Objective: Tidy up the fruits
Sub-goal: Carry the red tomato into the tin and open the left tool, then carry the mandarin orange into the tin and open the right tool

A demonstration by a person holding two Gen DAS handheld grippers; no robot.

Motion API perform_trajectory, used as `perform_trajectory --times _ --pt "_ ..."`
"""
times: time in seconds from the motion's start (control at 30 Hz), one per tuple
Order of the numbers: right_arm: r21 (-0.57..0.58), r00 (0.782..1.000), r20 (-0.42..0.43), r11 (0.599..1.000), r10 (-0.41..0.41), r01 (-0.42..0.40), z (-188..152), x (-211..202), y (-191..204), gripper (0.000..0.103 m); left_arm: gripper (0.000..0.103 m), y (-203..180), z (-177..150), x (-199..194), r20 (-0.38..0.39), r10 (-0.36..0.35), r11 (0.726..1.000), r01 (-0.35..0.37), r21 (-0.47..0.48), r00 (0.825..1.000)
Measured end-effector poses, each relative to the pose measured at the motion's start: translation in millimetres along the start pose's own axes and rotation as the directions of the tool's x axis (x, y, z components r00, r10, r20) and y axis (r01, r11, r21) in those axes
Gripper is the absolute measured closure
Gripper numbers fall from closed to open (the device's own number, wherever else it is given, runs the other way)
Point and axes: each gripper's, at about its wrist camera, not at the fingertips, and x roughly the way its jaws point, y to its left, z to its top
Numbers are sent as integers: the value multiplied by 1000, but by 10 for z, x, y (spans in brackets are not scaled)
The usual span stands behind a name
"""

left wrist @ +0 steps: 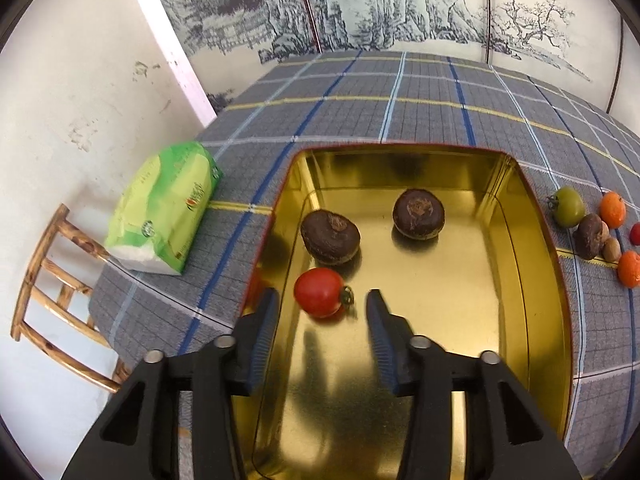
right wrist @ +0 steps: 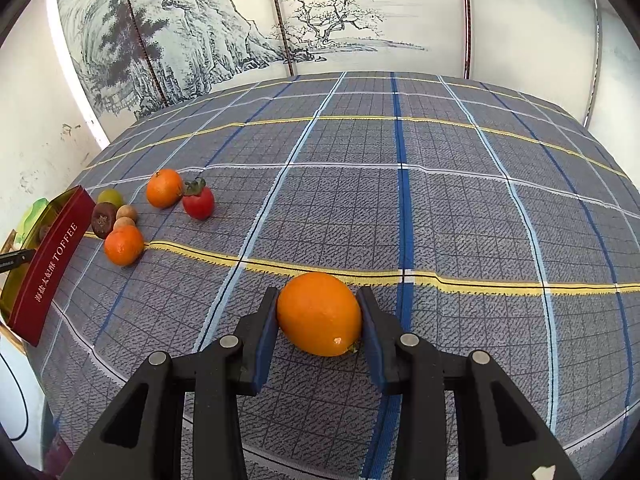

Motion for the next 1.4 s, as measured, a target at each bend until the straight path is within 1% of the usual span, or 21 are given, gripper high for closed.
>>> perform_trajectory --times 0.03,0.1,0.33,0.5,0.63,0.73,0.9,1.07,1.23,1.4 --pt "0 1000 0 1000 1 -1 1 2 7 68 47 -3 0 -37 13 5 1000 -5 2 1000" --pt "-2 1000 1 1000 -6 6 -8 -2 6 68 45 -5 -3 -98 33 9 1000 -10 3 999" --pt "9 1000 2 1000 -3 3 -60 -39 3 68 43 -13 3 -217 68 18 1000 -20 16 997" --pt "-8 1000 -2 1000 14 -14 -97 -121 141 68 42 -2 -20 -263 74 11 1000 -12 6 997" --pt "-26 999 6 999 37 -36 -56 -213 295 68 36 58 -53 -284 74 12 1000 -11 -20 997" --pt "-42 998 17 997 67 -66 7 -299 436 68 34 137 -83 -289 73 6 999 -3 -48 997" --pt "-98 991 28 987 130 -126 112 -434 784 68 34 298 -143 -283 60 -11 995 17 -94 998" --pt "-174 980 31 966 198 -190 247 -515 1245 68 34 397 -207 -311 63 -18 994 24 -104 998" --pt "-254 959 19 929 282 -268 400 -528 1743 68 34 461 -245 -337 65 -30 992 38 -124 997" --pt "-314 932 -24 883 361 -350 518 -418 2248 68 34 506 -274 -345 63 -41 991 49 -125 997"
